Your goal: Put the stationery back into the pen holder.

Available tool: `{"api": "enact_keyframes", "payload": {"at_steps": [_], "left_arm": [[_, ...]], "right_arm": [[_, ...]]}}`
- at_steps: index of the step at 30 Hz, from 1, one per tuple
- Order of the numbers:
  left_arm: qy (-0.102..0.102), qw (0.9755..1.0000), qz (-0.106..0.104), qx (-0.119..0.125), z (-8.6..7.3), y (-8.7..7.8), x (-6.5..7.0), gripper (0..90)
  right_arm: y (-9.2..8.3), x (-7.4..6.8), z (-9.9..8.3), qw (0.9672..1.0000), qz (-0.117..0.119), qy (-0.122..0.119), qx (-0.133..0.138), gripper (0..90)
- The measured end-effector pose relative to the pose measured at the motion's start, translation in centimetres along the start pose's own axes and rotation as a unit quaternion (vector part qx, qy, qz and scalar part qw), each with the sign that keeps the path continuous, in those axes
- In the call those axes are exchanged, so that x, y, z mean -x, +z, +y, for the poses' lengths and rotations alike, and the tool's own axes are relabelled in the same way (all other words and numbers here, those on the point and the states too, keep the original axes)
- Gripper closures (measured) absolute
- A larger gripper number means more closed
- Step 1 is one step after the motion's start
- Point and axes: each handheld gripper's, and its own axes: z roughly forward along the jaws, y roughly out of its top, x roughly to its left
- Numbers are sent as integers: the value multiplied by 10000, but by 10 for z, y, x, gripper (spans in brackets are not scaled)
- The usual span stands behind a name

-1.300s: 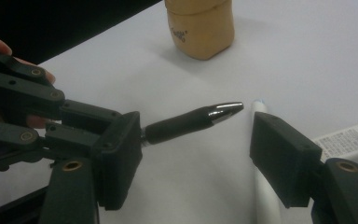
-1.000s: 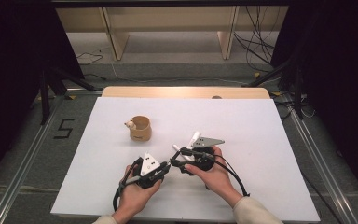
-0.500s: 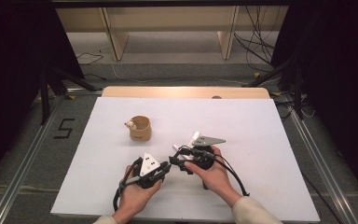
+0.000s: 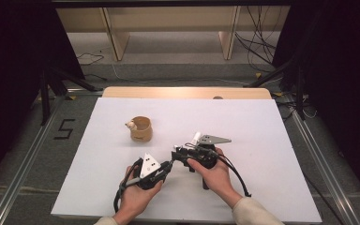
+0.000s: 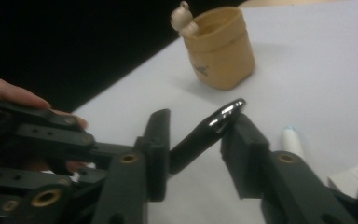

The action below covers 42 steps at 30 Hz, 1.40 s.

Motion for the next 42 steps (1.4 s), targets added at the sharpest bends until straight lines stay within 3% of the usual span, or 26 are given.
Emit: {"api": "enact_keyframes", "payload": {"at_steps": [3,9,19,29,37,42], "left_arm": [[59,9999,-33,105,2,-1,0,797],[207,9995,-37,217,1,0,0,787],[227,9995,-24,232,0,3,0,710],[268,9993,44,266,2,8,-1,719],[303,9990,63,310,6,12,0,784],[304,9991,58,294,8,12,0,793]], "right_arm": [[-3,-6,4,9993,305,125,165,801],[-6,-9,6,9995,227,-33,230,803],[-6,-18,8,9987,-24,-456,222,802],[-7,-27,11,9938,-285,-1049,213,802],[-7,-31,11,9912,-382,-1249,228,801],[-8,-30,12,9911,-398,-1247,254,798]]}}
